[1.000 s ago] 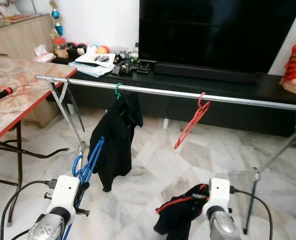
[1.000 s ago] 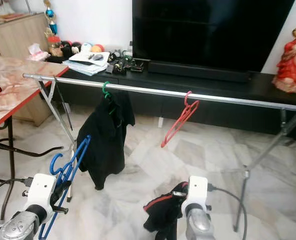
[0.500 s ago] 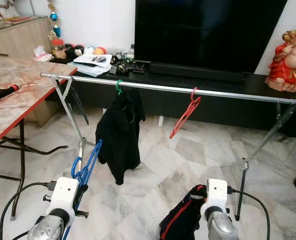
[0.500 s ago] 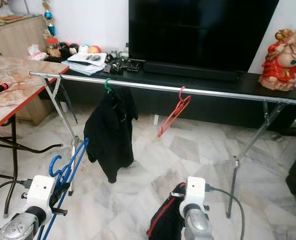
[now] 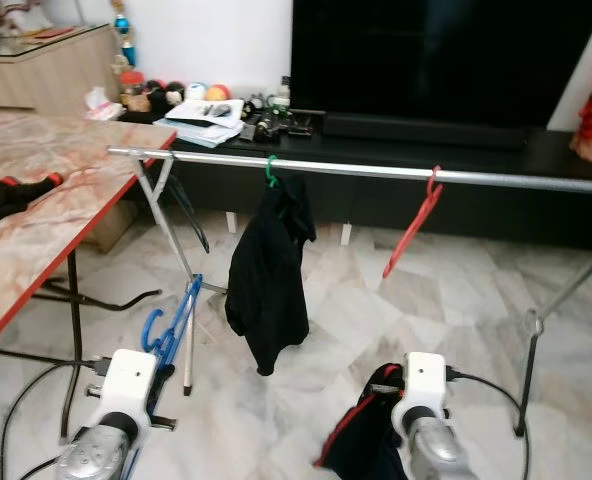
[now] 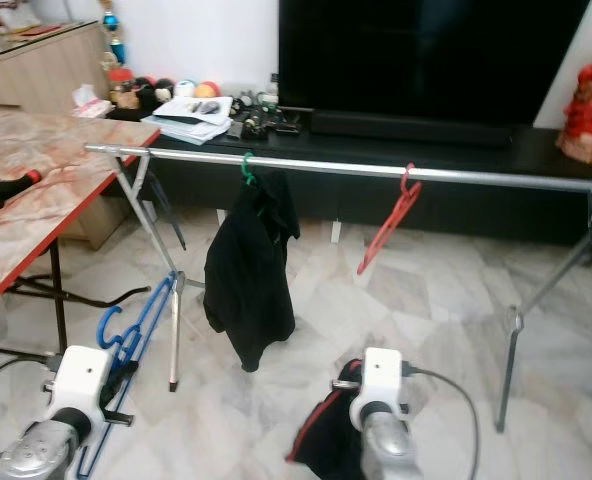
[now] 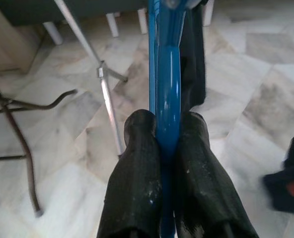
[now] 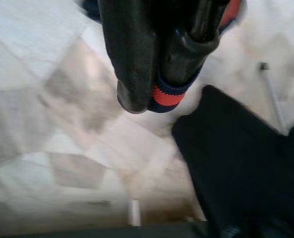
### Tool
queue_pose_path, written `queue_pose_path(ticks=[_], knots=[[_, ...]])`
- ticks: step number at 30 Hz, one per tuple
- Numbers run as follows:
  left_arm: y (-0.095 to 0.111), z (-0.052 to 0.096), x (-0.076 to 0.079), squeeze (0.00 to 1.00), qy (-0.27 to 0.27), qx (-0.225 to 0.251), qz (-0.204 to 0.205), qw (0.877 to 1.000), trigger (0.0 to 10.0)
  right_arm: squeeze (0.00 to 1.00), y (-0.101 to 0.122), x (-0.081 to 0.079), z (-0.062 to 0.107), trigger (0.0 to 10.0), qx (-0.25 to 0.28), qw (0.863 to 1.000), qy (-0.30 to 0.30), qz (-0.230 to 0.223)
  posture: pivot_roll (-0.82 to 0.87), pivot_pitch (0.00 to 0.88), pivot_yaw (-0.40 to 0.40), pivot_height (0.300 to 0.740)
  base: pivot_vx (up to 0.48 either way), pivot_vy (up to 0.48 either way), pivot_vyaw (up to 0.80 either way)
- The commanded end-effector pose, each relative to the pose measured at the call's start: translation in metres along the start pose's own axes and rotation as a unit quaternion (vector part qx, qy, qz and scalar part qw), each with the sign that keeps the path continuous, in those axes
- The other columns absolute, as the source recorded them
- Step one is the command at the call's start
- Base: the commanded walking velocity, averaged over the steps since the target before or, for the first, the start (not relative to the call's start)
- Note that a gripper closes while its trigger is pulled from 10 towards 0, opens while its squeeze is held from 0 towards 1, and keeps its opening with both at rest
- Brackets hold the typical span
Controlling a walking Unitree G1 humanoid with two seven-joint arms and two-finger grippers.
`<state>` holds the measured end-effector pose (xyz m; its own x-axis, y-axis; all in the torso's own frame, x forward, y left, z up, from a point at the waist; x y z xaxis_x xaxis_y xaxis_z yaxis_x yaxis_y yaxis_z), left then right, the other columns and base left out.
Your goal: Hang hanger
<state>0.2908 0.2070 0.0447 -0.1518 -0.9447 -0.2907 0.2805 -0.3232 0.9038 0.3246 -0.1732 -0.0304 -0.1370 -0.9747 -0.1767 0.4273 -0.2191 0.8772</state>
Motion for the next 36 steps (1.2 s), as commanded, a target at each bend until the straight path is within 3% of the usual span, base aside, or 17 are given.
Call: queue_pose_path(ticks=[1,21,36], knots=[[-0.0024,0.0015,-0.008,0.0,0.009,-0.006,-0.008,1.0,10.0,0.0,0.0118,-0.0111,-0.0031,10.0,0.021,1.0,0.014,-0.004,0.18,0.0,-0.025,0.74,0.0,0.439,0.0],[-0.0011,0.0038,-0.0053,0.0,-0.003,-0.002,-0.016,1.0,10.0,0.0,0.0126,-0.0145,-0.0038,10.0,0.023,1.0,0.013,-0.008,0.18,0.0,-0.02,0.74,0.0,0.015,0.0],[0.0015,0.0018,-0.001,0.0,-0.009,0.001,-0.016,1.0,10.0,0.0,0.0122,-0.0125,-0.0032,10.0,0.024,1.0,0.01,-0.009,0.18,0.0,-0.017,0.74,-0.245,0.0,0.0]])
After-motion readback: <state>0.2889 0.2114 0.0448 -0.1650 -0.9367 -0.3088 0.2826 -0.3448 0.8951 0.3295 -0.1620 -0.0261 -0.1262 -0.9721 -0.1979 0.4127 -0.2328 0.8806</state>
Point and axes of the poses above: a point about 5 cm out from each wrist's last joint towards the gripper, its own z axis pointing back from the gripper into the wrist, its own y axis along the axis of the wrist's last joint, x = y × z, the point moved 5 cm from there along -z, pointing out of the wrist towards the gripper, and after that the axes turned 8 degrees about -z, right-handed, at the moved point
